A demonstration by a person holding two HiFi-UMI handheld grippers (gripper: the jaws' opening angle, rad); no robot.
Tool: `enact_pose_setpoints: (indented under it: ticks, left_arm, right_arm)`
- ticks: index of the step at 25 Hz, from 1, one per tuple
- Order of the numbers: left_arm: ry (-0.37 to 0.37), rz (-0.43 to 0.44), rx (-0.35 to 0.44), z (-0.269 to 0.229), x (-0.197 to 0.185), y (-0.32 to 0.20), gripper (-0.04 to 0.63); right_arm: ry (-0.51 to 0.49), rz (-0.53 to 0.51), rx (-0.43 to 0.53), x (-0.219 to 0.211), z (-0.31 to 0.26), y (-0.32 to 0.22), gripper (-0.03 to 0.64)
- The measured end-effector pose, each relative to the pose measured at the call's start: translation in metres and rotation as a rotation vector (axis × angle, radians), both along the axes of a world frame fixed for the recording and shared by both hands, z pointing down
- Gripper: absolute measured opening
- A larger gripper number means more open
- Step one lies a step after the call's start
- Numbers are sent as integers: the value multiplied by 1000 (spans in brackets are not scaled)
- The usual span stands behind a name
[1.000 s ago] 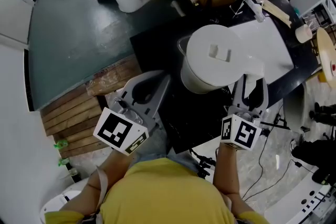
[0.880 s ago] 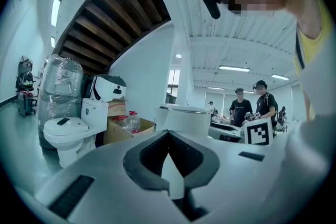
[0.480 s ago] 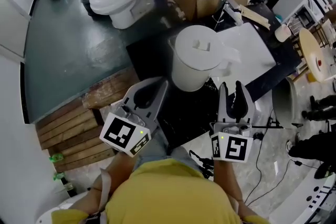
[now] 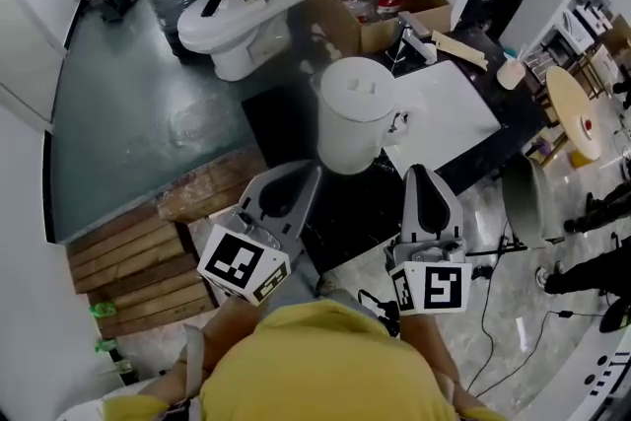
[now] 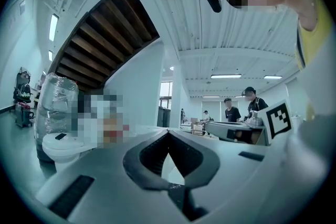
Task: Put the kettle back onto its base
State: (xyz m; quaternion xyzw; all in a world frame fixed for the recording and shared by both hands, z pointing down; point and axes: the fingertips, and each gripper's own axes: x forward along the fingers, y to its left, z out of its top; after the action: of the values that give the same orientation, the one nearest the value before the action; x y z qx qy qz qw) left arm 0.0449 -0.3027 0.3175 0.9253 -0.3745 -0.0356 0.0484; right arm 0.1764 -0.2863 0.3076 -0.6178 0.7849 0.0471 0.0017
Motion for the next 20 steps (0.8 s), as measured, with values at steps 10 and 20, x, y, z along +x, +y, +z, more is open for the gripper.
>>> enact_pose_setpoints:
  ticks: [10,20]
  left_arm:
    - [-10,10,17,-8,15,61,5]
    - [-2,33,26,-11,16,95,5]
  right_arm:
    - [-89,-122,-40,-25,-8,58,17]
    - [-115,-197,-58,-44,-8,95,17]
